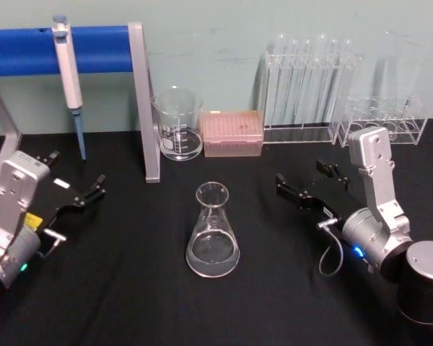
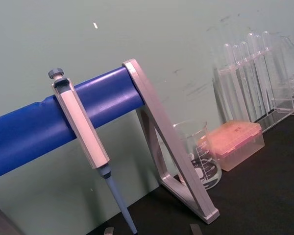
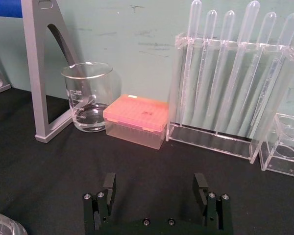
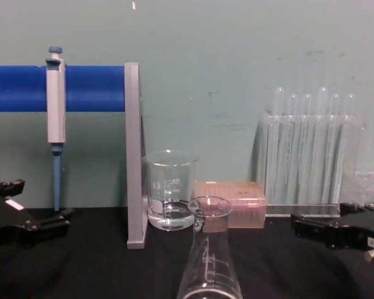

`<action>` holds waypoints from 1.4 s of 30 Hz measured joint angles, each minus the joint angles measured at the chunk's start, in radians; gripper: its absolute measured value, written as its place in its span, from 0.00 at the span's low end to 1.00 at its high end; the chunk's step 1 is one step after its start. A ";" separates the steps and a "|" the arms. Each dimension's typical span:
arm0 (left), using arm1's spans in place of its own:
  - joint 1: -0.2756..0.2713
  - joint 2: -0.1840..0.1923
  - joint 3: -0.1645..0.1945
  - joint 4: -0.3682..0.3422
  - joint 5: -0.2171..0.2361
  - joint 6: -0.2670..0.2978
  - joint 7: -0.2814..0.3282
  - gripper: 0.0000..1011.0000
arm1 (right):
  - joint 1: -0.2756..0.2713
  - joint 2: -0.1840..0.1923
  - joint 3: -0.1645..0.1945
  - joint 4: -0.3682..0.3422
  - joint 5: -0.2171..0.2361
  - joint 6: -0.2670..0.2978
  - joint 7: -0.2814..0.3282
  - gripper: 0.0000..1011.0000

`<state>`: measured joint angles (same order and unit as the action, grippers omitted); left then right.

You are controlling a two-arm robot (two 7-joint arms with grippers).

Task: Grasp the erlenmeyer flask with one hand, shake it three times, then place it back.

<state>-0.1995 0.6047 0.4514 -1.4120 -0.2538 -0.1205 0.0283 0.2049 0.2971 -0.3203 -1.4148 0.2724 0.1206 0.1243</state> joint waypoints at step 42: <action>0.000 0.000 0.000 0.000 0.000 0.000 0.000 0.99 | 0.000 0.000 0.000 0.000 0.000 0.000 0.000 0.99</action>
<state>-0.1996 0.6047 0.4514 -1.4120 -0.2539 -0.1205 0.0283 0.2049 0.2971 -0.3203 -1.4149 0.2724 0.1206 0.1243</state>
